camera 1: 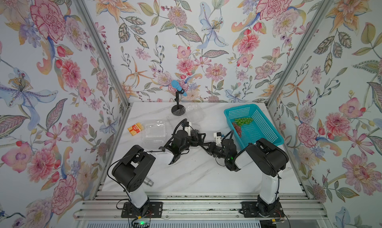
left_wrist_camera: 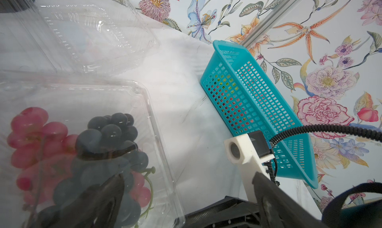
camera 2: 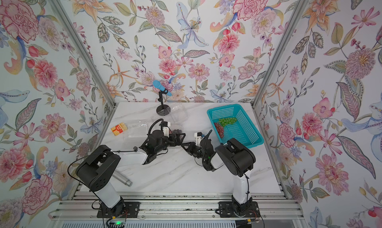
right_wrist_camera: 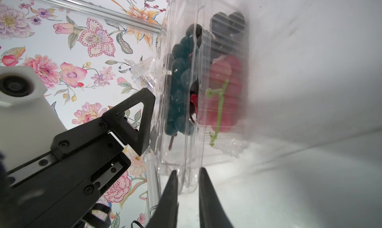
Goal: Pack grapes into containers
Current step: Close the packing box at the center of the board.
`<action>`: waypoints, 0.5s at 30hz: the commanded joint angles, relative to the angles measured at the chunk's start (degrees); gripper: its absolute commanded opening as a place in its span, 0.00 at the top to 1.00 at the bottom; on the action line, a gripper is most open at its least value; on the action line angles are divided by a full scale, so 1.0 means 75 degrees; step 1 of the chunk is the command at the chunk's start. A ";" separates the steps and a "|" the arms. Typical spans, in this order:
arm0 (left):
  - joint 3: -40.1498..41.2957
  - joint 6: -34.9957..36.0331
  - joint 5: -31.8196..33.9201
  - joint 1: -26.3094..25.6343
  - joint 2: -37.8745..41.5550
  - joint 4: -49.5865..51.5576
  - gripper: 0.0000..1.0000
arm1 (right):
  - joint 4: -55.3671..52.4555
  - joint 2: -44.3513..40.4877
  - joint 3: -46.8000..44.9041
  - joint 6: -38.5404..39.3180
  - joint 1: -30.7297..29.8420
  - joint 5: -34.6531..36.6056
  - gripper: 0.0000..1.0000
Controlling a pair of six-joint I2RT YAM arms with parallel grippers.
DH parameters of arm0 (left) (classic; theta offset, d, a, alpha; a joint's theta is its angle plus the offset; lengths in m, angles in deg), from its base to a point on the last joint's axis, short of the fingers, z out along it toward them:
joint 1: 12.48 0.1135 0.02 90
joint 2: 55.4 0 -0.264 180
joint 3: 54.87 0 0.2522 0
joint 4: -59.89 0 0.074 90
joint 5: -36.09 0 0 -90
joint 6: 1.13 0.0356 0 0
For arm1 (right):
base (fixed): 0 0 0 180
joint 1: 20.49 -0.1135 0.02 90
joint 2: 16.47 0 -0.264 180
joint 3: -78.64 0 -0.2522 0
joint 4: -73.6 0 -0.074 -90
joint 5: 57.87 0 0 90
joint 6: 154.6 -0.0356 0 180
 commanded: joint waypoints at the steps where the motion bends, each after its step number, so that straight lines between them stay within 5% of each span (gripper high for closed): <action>1: 0.0123 -0.0128 0.0028 -0.0104 -0.0147 -0.0140 0.00 | 0.0384 0.0280 0.0162 -0.0272 -0.0040 0.0147 0.82; 15: 0.0164 -0.0107 0.0066 -0.0104 -0.0182 -0.0191 0.00 | 0.0529 0.0584 0.0306 -0.0443 -0.0087 0.0159 0.88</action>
